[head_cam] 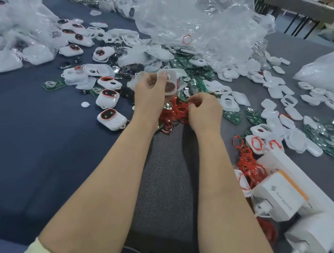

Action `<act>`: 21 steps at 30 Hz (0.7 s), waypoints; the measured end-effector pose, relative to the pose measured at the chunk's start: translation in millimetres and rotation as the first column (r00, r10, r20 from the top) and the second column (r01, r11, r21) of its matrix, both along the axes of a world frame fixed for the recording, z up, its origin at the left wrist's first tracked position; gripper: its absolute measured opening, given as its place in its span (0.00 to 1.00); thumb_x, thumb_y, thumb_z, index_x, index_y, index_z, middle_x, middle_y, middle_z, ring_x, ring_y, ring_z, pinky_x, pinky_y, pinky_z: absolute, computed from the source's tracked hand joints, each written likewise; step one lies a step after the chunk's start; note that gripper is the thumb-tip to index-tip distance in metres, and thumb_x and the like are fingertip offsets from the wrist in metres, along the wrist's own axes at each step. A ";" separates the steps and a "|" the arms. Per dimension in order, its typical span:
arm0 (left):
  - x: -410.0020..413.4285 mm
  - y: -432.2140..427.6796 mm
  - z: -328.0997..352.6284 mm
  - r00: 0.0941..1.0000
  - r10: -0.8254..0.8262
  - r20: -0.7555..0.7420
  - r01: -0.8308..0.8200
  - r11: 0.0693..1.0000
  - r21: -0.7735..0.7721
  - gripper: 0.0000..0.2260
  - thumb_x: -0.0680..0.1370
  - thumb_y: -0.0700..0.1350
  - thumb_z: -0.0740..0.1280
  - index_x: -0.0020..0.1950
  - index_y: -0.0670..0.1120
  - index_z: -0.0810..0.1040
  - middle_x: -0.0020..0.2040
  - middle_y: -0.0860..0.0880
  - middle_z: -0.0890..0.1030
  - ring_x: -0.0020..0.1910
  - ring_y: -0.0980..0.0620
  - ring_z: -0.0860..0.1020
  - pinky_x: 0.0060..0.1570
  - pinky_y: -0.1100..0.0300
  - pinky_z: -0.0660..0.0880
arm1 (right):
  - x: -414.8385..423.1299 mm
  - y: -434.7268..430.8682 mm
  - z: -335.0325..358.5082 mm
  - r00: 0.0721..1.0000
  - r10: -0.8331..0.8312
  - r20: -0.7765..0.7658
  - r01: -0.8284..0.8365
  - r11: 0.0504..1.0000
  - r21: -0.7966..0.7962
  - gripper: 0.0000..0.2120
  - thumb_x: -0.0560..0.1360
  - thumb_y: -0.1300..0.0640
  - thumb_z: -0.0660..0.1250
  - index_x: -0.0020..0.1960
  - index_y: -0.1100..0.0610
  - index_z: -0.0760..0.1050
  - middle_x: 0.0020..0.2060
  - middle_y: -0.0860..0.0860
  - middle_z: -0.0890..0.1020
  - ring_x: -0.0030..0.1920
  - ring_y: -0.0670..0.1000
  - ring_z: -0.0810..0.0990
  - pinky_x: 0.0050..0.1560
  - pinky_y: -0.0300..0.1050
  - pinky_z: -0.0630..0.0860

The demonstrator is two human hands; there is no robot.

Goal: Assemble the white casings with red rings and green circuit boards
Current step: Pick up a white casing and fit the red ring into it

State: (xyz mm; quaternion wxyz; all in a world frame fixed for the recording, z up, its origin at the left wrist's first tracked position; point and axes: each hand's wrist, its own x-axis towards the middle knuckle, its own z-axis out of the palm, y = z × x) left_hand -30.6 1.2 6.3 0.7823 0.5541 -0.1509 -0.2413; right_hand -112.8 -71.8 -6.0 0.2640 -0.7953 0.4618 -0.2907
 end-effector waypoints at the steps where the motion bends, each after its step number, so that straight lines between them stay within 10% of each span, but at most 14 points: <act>1: 1.7 -0.1 -1.4 1.000 0.008 -0.003 -0.008 1.000 0.014 0.08 0.81 0.43 0.62 0.43 0.45 0.73 0.49 0.39 0.80 0.54 0.39 0.80 0.54 0.44 0.79 | 0.0 0.5 -0.1 1.000 -0.002 0.028 0.002 1.000 0.005 0.11 0.75 0.66 0.61 0.50 0.58 0.81 0.49 0.54 0.83 0.51 0.51 0.78 0.43 0.29 0.62; 11: 5.1 -0.4 -2.9 1.000 0.007 -0.007 -0.007 1.000 0.016 0.08 0.81 0.42 0.62 0.42 0.45 0.73 0.45 0.42 0.79 0.54 0.38 0.80 0.57 0.42 0.77 | -5.9 -4.3 5.4 0.986 0.035 -0.166 -0.030 0.999 0.030 0.10 0.74 0.62 0.64 0.50 0.54 0.82 0.50 0.55 0.83 0.54 0.55 0.79 0.53 0.42 0.73; 21: 5.4 -2.7 -6.7 0.999 -0.044 0.020 0.045 0.998 -0.035 0.08 0.81 0.41 0.62 0.43 0.46 0.75 0.37 0.51 0.80 0.37 0.55 0.79 0.42 0.59 0.79 | 5.8 11.4 12.3 0.875 0.047 0.481 -0.129 0.982 0.139 0.10 0.75 0.67 0.63 0.51 0.56 0.78 0.41 0.55 0.84 0.41 0.49 0.84 0.51 0.50 0.81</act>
